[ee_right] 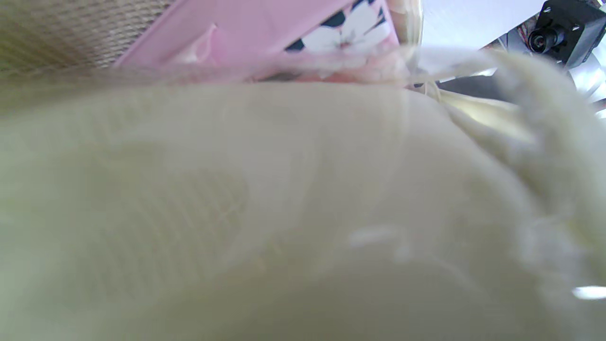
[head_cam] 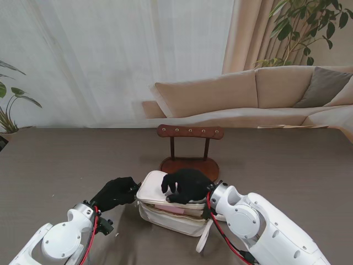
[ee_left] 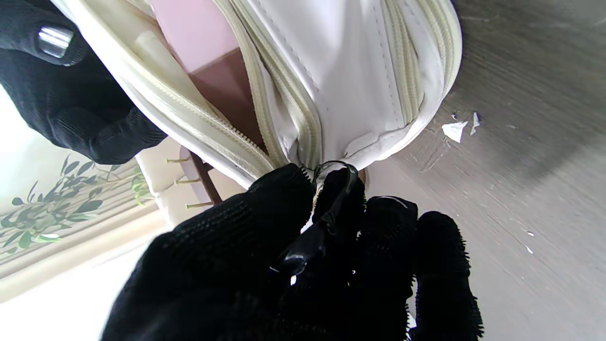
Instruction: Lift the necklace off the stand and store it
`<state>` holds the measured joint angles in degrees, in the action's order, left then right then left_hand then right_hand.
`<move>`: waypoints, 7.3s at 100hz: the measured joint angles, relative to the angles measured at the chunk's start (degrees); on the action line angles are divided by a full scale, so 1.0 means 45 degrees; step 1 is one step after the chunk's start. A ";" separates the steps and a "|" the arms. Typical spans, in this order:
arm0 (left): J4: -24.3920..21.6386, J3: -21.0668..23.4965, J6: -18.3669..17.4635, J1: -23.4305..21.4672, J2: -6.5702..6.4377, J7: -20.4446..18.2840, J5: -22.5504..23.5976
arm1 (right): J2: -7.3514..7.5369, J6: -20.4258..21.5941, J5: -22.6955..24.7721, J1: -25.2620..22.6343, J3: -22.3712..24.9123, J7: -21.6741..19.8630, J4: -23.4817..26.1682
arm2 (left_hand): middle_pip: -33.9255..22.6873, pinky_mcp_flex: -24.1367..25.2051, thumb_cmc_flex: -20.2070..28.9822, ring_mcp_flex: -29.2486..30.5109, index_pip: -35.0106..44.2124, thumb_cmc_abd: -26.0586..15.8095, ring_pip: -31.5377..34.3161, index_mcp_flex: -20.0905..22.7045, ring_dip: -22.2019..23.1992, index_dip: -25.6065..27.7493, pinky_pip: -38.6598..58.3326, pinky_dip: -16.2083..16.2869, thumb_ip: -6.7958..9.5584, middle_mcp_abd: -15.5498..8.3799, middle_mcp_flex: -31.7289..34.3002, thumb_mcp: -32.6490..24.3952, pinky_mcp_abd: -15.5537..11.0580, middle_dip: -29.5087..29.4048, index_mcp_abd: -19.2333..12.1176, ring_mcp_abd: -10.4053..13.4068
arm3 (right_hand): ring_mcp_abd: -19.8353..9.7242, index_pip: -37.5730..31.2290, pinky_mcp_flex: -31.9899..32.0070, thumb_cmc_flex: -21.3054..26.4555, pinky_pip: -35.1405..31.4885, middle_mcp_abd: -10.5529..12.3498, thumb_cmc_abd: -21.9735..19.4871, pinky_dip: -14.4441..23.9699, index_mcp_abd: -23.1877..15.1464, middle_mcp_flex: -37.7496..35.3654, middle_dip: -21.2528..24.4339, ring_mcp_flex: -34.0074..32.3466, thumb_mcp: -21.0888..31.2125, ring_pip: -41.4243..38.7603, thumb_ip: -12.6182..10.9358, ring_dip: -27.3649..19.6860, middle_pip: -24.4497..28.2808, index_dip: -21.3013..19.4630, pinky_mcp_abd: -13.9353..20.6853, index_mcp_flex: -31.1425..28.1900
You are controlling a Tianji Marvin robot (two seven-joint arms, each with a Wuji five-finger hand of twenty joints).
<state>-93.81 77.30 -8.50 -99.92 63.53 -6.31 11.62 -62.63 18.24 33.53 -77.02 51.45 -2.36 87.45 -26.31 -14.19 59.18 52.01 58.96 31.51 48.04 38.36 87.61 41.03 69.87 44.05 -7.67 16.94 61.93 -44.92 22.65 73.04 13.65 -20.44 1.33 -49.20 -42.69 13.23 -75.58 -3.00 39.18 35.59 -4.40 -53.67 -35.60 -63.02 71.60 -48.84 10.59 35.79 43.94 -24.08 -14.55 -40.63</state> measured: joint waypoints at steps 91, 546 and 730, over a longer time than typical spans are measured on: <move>-0.1456 0.0919 -0.0081 -0.1544 -0.0226 -0.0597 0.0584 | 0.0317 0.0924 0.1318 -0.0301 0.0224 -0.0010 0.0547 | 0.0028 0.0003 0.0000 0.0000 0.0000 0.0036 -0.0088 0.0016 -0.0012 0.0004 -0.0003 0.0104 -0.0003 0.0051 0.0002 0.0024 0.0000 -0.0043 -0.0059 -0.0073 | 0.1179 0.1155 0.0130 -0.0468 0.2987 -0.0008 -0.0524 -0.0881 -0.0222 0.2894 0.1817 0.1819 -0.1174 0.1222 -0.0273 -0.0626 -0.1843 0.0545 0.0003 0.1763; -0.4419 0.0487 0.0185 -0.3678 -0.0997 -0.2431 0.4965 | 0.0831 -0.1944 0.3104 -0.0180 0.2397 -0.3045 -0.0164 | 0.0286 -0.0151 -0.0022 -0.0002 -0.0301 -0.0063 -0.0337 0.0229 -0.0159 -0.0115 -0.0023 -0.0019 -0.0181 -0.0201 0.0129 0.0509 -0.0242 -0.0553 -0.0675 0.0055 | 0.2062 0.1616 0.0839 -0.1393 0.4189 -0.0085 -0.3547 -0.1465 0.1070 0.4324 0.2586 0.4092 -0.6306 0.5396 -0.1326 -0.2913 -0.2318 0.1839 0.0203 0.3755; -0.0987 -0.0689 0.1920 0.0518 -0.0655 -0.0858 0.5650 | 0.0648 -0.0279 -0.0936 -0.0249 -0.0709 -0.2565 -0.0006 | 0.0122 -0.1417 -0.0549 0.0691 -0.0193 0.0394 -0.0446 0.0692 -0.0641 -0.0403 -0.0023 -0.0524 -0.0206 -0.0383 0.0588 -0.0295 -0.0128 -0.1215 -0.0554 0.0169 | 0.1797 -0.0007 0.0771 -0.1084 0.3746 -0.0136 -0.3025 -0.1284 0.0760 0.1415 0.1721 0.2216 -0.2680 0.3580 -0.1107 -0.2095 -0.1721 -0.0637 0.0201 -0.1500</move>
<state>-98.26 74.20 0.14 -97.59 60.58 -10.17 37.05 -59.72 16.98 29.31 -78.14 48.26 -13.90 87.43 -25.76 -20.56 56.71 55.12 58.09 33.28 46.03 41.47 84.72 39.22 69.77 41.69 -8.59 15.21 64.58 -46.25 22.07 67.57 11.16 -19.68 9.42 -49.23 -39.22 8.36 -58.72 -3.61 25.57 29.81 -0.98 -47.30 -27.86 -53.05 59.54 -32.73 5.61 26.36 36.20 -26.95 -13.64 -47.38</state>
